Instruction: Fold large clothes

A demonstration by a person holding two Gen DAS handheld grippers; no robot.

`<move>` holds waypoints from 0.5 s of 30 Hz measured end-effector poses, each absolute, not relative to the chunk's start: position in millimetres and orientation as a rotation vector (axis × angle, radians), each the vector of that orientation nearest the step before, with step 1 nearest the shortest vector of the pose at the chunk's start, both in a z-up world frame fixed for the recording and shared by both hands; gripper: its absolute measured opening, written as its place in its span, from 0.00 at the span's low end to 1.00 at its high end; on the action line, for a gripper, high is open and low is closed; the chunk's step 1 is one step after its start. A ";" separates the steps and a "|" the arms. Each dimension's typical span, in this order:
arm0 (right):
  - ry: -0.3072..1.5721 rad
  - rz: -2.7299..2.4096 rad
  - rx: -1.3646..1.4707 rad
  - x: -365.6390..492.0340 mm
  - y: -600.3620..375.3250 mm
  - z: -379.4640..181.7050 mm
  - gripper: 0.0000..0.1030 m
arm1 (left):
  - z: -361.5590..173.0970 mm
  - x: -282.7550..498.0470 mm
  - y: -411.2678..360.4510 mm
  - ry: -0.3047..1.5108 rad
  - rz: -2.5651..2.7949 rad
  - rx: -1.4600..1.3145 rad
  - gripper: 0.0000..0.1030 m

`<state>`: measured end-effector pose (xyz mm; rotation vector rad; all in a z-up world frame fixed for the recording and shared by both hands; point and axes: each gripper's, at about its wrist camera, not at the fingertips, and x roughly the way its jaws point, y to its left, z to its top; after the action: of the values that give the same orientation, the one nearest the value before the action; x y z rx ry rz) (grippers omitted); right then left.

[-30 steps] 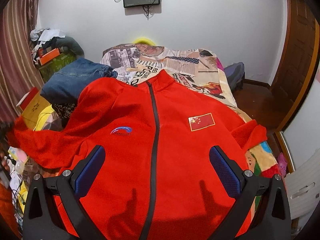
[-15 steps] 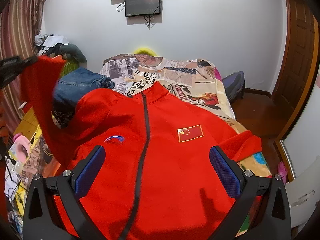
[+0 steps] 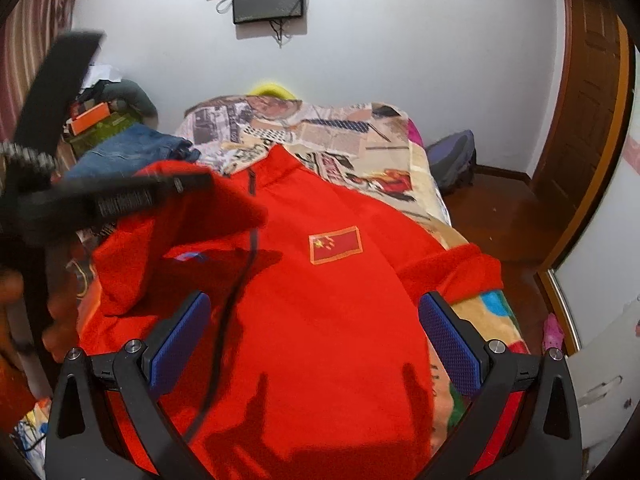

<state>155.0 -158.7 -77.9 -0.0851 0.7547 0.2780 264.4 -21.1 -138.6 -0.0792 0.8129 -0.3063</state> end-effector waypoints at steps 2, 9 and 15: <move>0.773 0.271 -0.081 155.9 -164.2 -82.1 1.00 | -159.9 263.2 -35.1 0.879 -0.332 -0.067 0.03; 0.819 0.245 -0.071 159.3 -177.4 -93.2 1.00 | -209.5 252.3 -58.5 1.039 -0.410 0.012 0.07; 0.841 0.244 -0.059 161.6 -182.1 -96.5 1.00 | -205.8 231.5 -54.1 1.031 -0.400 0.077 0.53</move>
<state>161.6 -182.1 -96.5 -0.0593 0.8406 0.2442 231.5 -54.1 -205.8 0.0769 1.0306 -0.4003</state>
